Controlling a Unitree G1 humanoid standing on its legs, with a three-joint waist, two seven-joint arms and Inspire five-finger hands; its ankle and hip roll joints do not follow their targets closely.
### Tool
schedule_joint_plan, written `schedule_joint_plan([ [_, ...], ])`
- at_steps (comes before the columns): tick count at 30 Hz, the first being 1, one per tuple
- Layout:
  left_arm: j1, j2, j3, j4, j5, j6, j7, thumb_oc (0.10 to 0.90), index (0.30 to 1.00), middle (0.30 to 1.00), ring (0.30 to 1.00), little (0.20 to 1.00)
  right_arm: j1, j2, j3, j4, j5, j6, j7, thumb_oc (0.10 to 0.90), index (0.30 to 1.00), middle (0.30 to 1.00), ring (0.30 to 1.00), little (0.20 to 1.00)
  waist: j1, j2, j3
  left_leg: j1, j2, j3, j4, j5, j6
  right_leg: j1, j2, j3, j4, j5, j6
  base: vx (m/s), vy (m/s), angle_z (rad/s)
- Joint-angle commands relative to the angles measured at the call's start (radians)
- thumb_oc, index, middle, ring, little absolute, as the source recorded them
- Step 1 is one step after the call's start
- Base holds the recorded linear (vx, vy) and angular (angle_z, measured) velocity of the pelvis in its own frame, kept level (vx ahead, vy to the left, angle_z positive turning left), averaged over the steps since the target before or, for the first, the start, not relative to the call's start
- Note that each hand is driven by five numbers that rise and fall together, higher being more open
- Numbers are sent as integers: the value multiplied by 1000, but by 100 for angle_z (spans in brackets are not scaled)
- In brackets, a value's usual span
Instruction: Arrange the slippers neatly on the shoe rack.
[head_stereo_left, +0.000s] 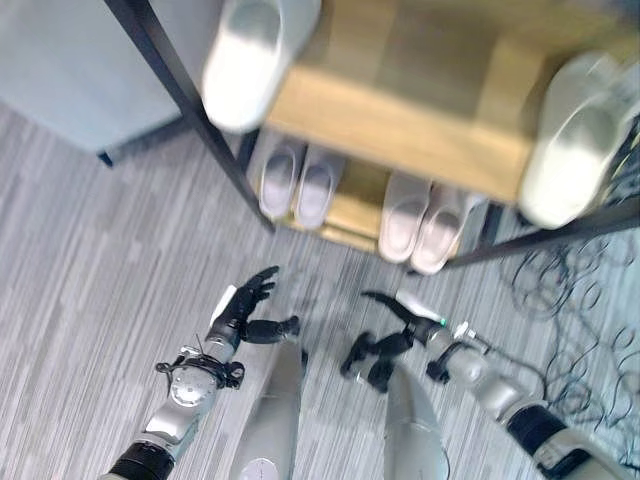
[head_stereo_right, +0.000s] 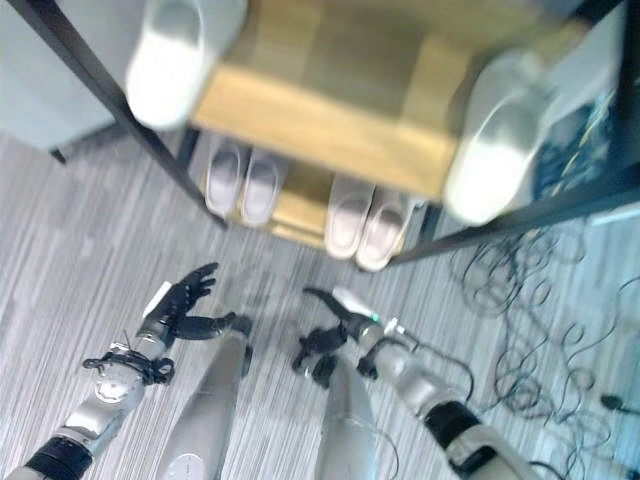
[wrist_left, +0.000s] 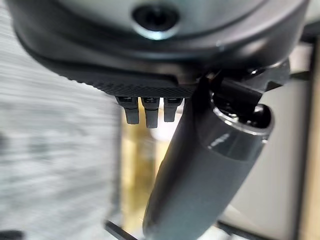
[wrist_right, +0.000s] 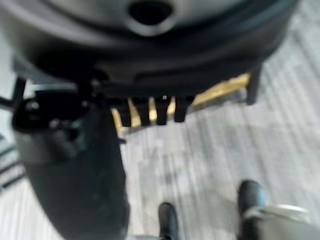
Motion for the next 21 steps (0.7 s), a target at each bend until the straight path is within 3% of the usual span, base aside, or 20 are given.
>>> schedule_joint_plan([
  [1, 36, -2, -7, -65, 24, -56, -24, 800, 900, 900, 900, 900, 45, 2, -28, 104, -12, -14, -54, 800, 900, 900, 900, 900, 13, 17, -103, 135, -7, -53, -341, 179, -43, 218, 23, -38, -189, -25, 99, 113, -33, 2],
  [5, 22, -33, -5, -76, 59, -48, -26, 800, 900, 900, 900, 900, 122, 50, -73, 290, -58, 19, -75, 800, 900, 900, 900, 900, -3, 43, -173, 317, 15, -22, -561, 255, -66, 415, 64, -58, -432, 47, 134, 186, -31, 6],
  [10, 36, -40, 11, -137, 99, -42, -18, 800, 900, 900, 900, 900, 185, 84, -126, 388, -75, 35, -79, 800, 900, 900, 900, 900, -21, 64, -243, 390, 8, -7, -586, 254, -73, 545, 75, -53, -565, 90, 146, 152, -10, 6],
  [21, 60, -33, 87, -248, 142, -35, -1, 800, 900, 900, 900, 900, 226, 134, -147, 425, -77, 47, -79, 800, 900, 900, 900, 900, -24, 88, -300, 498, 11, 41, -586, 212, -65, 636, 74, 7, -606, 74, 162, 87, -2, -8],
])
